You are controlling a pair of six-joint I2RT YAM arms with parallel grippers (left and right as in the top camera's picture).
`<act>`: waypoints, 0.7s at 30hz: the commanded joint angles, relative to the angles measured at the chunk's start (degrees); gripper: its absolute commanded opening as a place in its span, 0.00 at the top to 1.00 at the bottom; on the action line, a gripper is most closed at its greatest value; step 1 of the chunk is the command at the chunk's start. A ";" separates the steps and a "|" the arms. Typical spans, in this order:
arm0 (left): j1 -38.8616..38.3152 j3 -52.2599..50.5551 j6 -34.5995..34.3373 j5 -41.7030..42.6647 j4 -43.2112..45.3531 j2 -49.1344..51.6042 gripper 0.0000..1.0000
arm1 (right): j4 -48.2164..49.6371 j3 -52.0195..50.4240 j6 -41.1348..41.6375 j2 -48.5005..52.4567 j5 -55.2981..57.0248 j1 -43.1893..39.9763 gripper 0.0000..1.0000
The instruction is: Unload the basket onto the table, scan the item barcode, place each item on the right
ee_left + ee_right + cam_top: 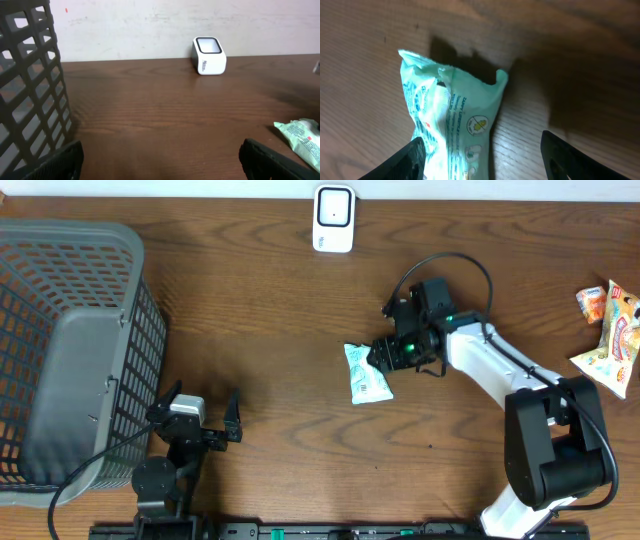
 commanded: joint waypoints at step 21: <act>0.28 -1.14 -0.26 0.52 -1.53 -0.15 0.02 | 6.43 -3.61 -0.28 9.11 -3.74 1.03 0.39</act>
